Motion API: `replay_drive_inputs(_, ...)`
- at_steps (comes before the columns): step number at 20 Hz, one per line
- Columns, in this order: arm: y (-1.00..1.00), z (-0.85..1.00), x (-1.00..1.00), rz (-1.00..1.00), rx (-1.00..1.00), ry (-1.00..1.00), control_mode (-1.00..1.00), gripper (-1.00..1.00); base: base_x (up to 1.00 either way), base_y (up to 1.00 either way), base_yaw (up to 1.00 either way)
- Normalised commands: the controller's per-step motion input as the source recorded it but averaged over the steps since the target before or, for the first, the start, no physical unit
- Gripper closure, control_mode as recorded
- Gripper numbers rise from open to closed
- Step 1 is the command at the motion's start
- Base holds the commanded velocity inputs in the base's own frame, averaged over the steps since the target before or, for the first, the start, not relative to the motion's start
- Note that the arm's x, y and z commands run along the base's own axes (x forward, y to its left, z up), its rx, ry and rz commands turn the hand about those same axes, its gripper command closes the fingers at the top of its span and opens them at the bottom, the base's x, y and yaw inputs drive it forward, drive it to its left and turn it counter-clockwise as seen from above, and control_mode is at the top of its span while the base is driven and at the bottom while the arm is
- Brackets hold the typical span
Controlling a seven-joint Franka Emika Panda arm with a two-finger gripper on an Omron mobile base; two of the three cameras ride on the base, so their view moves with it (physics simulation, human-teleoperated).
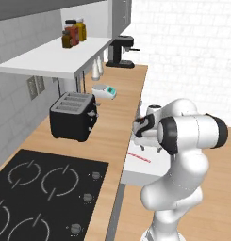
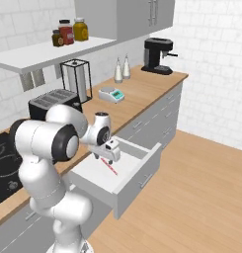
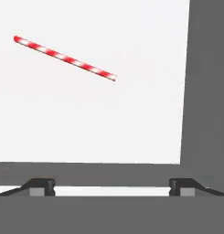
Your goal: Take a straw from the drawer in front and place it inside the glass cup on the dining counter.
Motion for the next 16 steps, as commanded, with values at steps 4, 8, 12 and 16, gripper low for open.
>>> replay_drive_inputs(4, -0.06, -0.23, 0.2, -0.07, -0.08, 0.23, -1.0, -1.0, 0.0, 0.0, 0.0)
replay_drive_inputs(8, -0.25, -0.27, 0.1, -0.04, -0.02, 0.14, -1.0, -1.0, 0.0, 0.0, 0.0)
replay_drive_inputs(12, -0.51, -0.33, 0.0, -0.03, 0.0, 0.06, -1.0, -1.0, 0.0, 0.0, 0.0)
replay_drive_inputs(16, -0.48, -0.43, 0.01, 0.0, 0.0, 0.0, -1.0, -1.0, 0.0, 0.0, 0.0)
